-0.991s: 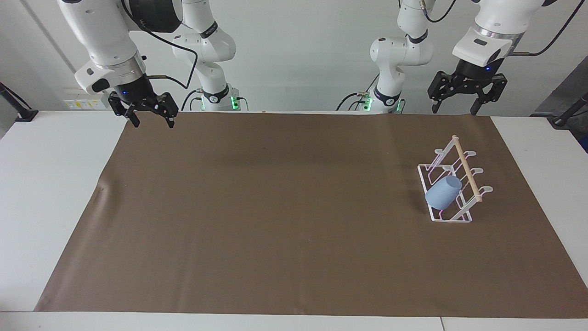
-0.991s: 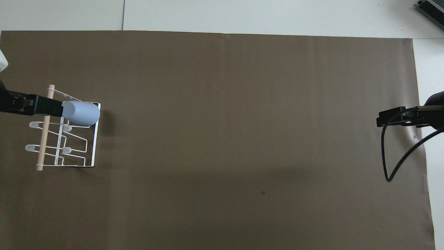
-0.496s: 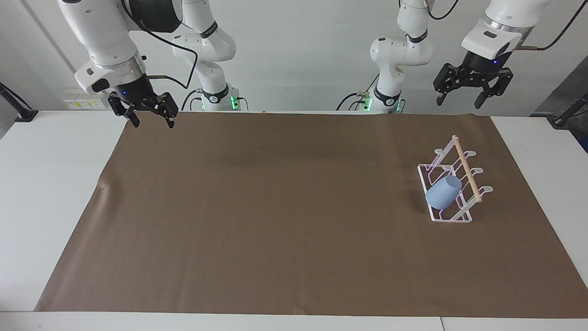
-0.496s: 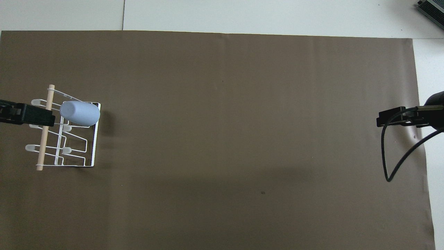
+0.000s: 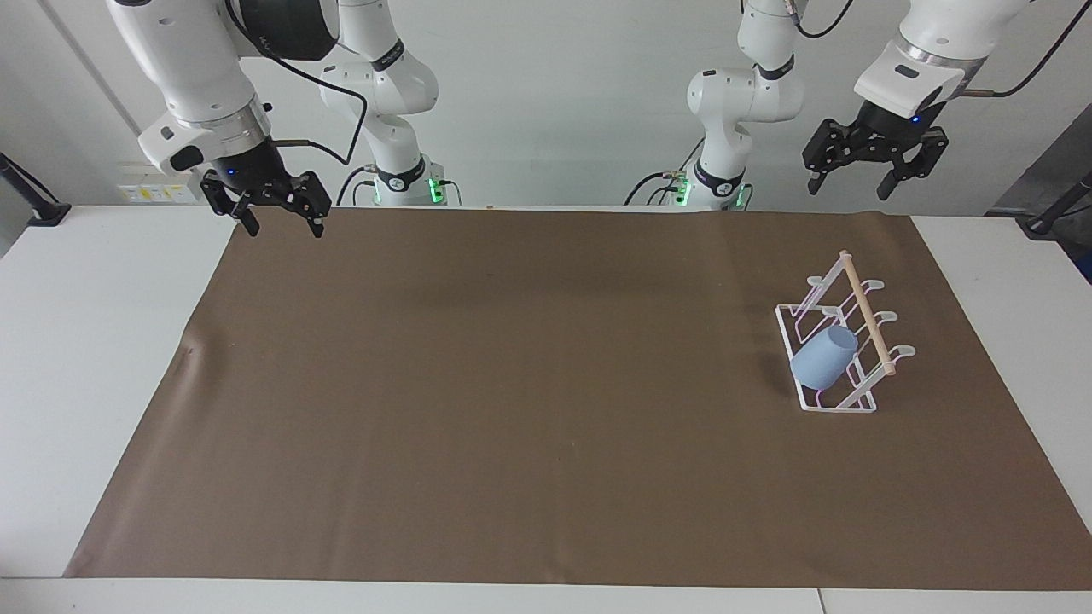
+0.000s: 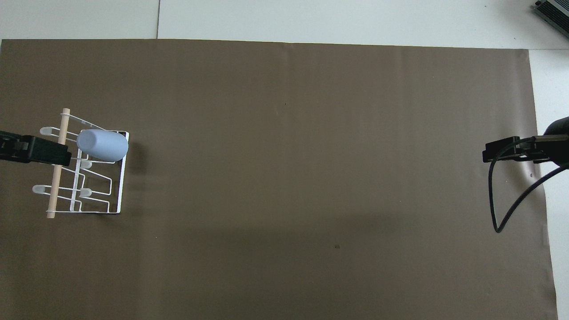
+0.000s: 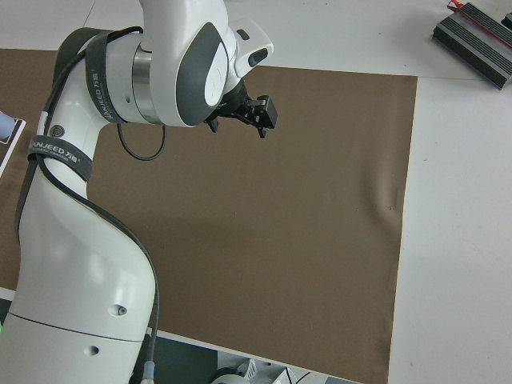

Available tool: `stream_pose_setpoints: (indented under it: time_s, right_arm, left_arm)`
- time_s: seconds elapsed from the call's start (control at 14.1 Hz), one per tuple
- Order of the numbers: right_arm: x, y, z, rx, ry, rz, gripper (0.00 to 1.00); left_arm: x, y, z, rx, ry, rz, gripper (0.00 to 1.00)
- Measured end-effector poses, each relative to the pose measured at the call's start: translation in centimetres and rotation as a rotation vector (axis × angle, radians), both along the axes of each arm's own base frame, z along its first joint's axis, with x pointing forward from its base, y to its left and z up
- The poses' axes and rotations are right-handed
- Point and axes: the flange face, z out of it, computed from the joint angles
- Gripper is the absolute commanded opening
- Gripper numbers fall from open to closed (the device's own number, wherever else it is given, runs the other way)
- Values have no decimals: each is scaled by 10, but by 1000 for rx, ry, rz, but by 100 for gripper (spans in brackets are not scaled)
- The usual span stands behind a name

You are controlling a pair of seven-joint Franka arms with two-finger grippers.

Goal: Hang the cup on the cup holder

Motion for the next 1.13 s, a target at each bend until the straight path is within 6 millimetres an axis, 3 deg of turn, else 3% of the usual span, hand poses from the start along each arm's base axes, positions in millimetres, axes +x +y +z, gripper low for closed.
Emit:
stream_pose_setpoints:
  time_s: [0.42,1.13]
  right_arm:
    - [0,0,0,0,0,0,100]
    - [0,0,0,0,0,0,100]
  left_arm:
    - [-2,-8,4,-2,-10,-17,100]
    - [1,-3,7,-7,-37,-7,100]
